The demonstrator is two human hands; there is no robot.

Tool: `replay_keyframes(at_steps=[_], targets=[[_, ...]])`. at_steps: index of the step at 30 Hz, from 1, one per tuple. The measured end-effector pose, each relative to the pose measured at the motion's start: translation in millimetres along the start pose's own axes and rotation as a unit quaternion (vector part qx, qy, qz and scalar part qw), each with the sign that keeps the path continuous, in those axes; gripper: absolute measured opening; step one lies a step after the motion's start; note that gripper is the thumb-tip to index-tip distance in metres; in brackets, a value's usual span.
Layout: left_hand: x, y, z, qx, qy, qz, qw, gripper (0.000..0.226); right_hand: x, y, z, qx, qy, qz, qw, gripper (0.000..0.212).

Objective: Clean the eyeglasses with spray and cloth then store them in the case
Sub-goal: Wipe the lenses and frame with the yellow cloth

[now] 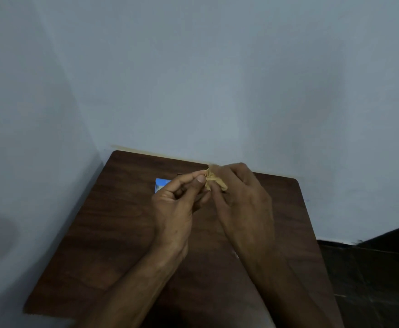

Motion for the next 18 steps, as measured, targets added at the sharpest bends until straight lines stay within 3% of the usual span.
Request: replay_keyframes(at_steps=[18], targets=[[-27,33,-15,-0.026,-0.014,0.044,0.999,0.012,30,-2,48,0.011,-0.067,0.033,0.997,0.011]])
Point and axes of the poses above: each hand's wrist, its own y-axis away from the middle knuckle, its own x-axis out of the back of the hand, z = x × y, the point moved 10 cm from there along -y, towards the middle knuckle, and after that the axes turned 13 degrees about -x, right-handed, at the moved point
